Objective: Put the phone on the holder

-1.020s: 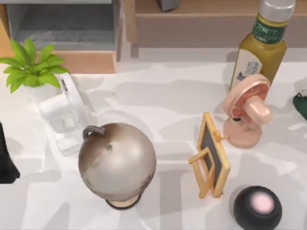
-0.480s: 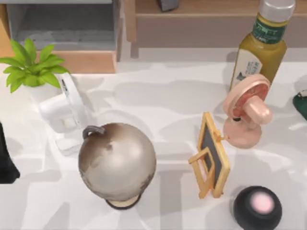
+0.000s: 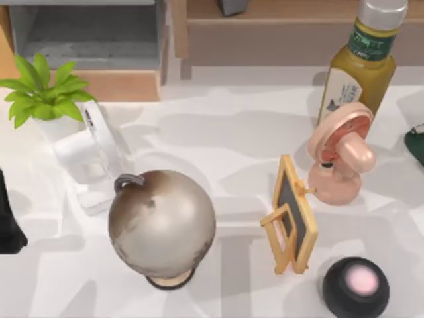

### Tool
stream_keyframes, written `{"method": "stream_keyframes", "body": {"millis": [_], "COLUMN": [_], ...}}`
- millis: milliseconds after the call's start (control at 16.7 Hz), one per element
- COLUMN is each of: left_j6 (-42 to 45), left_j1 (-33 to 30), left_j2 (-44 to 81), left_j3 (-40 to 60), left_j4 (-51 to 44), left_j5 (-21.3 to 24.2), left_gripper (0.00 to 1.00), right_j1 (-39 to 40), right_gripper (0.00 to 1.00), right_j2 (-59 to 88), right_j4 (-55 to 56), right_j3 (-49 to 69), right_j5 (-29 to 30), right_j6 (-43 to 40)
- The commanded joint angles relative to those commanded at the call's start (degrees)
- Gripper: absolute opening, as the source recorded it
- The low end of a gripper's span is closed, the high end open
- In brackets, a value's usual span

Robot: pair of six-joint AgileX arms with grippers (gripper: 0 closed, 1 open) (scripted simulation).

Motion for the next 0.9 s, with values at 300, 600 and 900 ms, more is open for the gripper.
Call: {"method": "stream_keyframes", "body": {"millis": [300,600,900], "left_j6": [0.0,0.0,0.0], "left_j1": [0.0,0.0,0.0], "left_j2": [0.0,0.0,0.0], "left_j3": [0.0,0.0,0.0], "left_j4": [0.0,0.0,0.0], "left_j5": [0.0,0.0,0.0], "left_gripper": [1.0,1.0,1.0], "right_j1": [0.0,0.0,0.0], "right_gripper": [0.15,0.53,0.9], "right_j2": [0.0,0.0,0.0], "right_j4": [0.0,0.0,0.0], "right_j3": [0.0,0.0,0.0], "right_j5": [0.0,0.0,0.0], "right_j6": [0.0,0.0,0.0]}}
